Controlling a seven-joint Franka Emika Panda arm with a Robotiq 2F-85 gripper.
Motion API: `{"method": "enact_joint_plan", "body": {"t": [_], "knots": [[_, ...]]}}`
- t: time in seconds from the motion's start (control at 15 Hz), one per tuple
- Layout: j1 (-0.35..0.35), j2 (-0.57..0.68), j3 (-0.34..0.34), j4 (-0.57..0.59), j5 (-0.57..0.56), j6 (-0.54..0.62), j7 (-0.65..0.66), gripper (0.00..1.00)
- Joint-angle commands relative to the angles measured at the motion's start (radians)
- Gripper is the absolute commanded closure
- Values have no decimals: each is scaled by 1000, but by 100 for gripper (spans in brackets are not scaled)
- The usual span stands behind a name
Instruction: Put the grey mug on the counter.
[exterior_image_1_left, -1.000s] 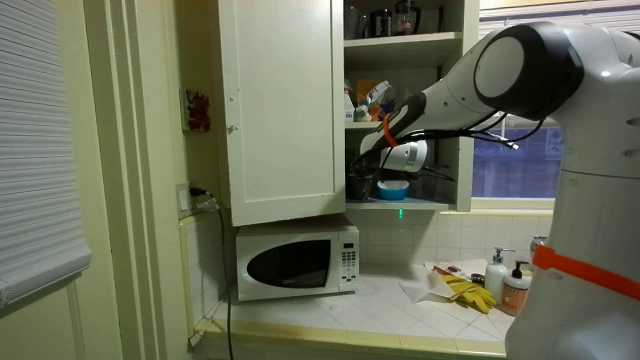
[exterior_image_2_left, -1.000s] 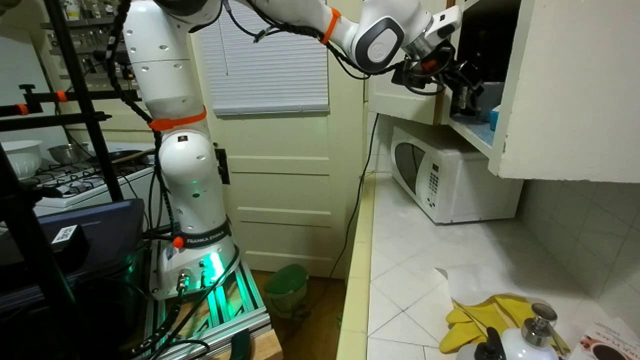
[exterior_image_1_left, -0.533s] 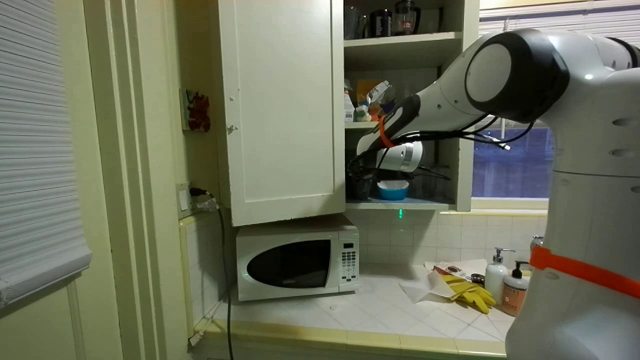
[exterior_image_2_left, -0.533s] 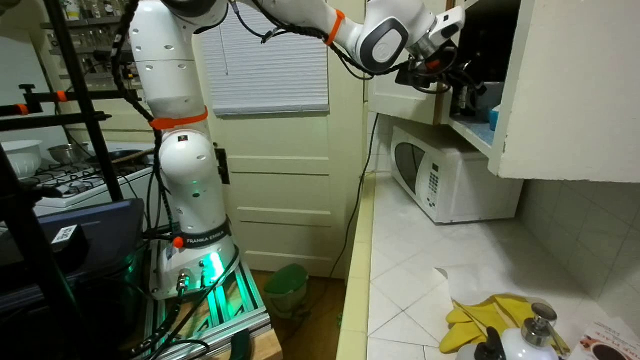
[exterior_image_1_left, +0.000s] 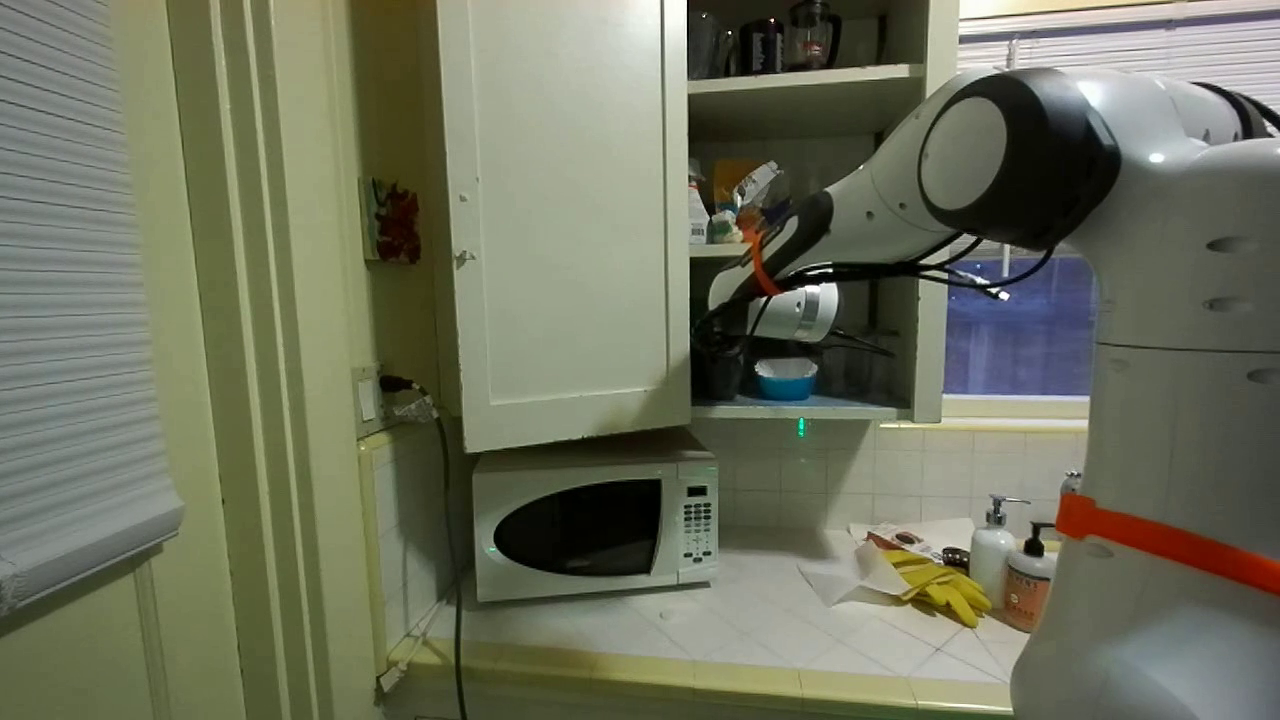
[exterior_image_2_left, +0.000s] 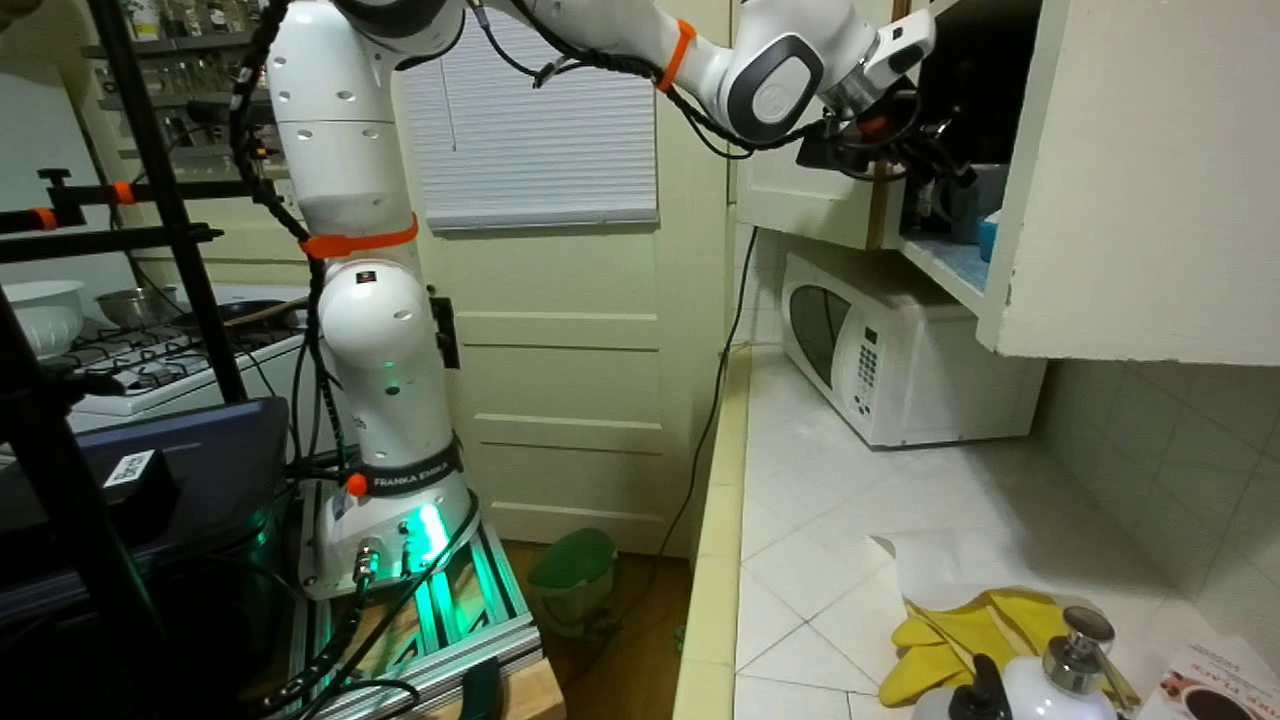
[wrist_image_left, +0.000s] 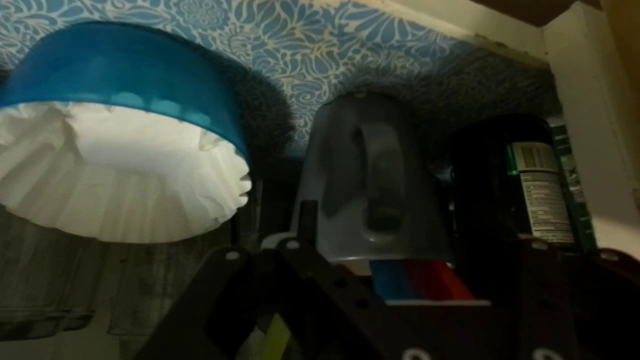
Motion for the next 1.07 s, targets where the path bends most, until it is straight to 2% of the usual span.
{"method": "enact_joint_plan", "body": {"t": [0.0,0.07,0.27,0.33,0.47,0.53,0.67,0.8,1.0], "knots": [[3,19,2,19,24,6,-23,40],[2,21,3,20,23,7,-24,42],[1,24,4,25,21,5,-21,59],[1,24,4,25,19,5,-20,60],[0,23,3,25,16,6,-19,83],[0,23,3,25,14,6,-17,86],[-2,24,2,25,3,3,-9,100],[-5,23,-1,27,-17,-6,4,95],[-8,21,-5,29,-49,-13,21,95]]}}
